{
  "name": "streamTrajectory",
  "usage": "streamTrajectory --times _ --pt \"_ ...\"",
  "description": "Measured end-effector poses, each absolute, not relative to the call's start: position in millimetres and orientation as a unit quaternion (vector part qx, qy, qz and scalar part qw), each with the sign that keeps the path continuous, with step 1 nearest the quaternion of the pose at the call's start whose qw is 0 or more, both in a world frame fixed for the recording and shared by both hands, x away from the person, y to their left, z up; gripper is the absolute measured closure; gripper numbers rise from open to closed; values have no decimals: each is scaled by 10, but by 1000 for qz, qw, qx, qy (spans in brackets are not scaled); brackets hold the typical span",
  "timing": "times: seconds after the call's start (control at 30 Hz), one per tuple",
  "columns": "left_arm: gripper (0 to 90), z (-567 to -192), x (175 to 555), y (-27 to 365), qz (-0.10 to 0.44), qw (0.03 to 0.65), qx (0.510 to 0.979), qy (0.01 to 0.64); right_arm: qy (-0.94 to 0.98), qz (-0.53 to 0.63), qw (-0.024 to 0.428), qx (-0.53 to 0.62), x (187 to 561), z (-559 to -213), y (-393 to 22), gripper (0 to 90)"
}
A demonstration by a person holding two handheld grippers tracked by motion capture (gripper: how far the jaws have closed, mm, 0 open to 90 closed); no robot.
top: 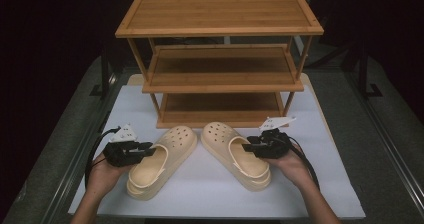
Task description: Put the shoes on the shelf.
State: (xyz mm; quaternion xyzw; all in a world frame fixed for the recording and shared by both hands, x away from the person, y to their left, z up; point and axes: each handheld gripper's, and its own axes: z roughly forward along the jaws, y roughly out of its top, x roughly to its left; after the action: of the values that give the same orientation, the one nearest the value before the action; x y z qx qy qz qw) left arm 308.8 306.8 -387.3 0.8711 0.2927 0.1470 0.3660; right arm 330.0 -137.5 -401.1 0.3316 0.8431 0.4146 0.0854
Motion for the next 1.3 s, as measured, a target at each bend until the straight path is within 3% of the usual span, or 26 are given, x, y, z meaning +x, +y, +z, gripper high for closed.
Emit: streamTrajectory --times 0.07,0.33,0.77,1.3 --pt "762 -3859 3072 3054 158 358 872 296 845 406 99 334 3299 -4015 -1367 760" --pt "835 -3808 3048 2994 202 343 862 314 844 400 125 333 3271 -3981 -1367 838" --pt "837 -3674 3303 2647 218 365 842 333 821 400 163 372 3362 -3851 -1590 845" --pt "836 -3764 3950 2090 268 368 812 365 782 389 216 437 3927 -3811 -1774 845"
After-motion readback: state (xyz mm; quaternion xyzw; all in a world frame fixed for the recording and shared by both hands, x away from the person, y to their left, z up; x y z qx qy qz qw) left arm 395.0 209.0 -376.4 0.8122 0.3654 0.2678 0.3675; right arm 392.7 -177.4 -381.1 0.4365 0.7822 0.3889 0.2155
